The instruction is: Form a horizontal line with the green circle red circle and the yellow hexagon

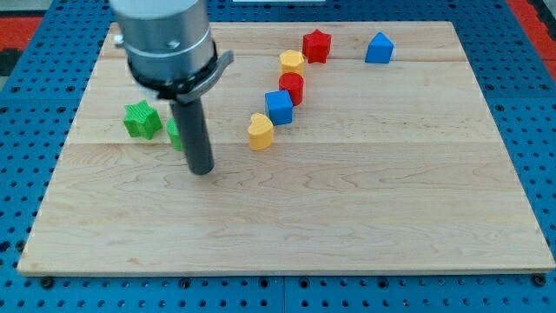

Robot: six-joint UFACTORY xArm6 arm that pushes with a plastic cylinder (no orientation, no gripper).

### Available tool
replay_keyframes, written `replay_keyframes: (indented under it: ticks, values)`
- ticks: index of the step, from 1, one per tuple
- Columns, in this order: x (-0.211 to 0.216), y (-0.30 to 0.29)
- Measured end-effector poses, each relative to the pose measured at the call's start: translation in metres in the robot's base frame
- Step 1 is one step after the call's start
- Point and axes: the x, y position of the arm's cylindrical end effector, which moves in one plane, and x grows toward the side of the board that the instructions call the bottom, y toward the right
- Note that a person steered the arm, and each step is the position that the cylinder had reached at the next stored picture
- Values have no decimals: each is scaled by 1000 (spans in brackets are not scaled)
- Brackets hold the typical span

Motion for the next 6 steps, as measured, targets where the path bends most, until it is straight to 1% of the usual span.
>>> replay_keyframes:
  ticks: [1, 2, 3, 4, 5, 6]
  values:
    - [-20, -58]
    - [-56, 12]
    - [-98, 63]
    - [-84, 9]
    - [-121, -2]
    - [-143, 62]
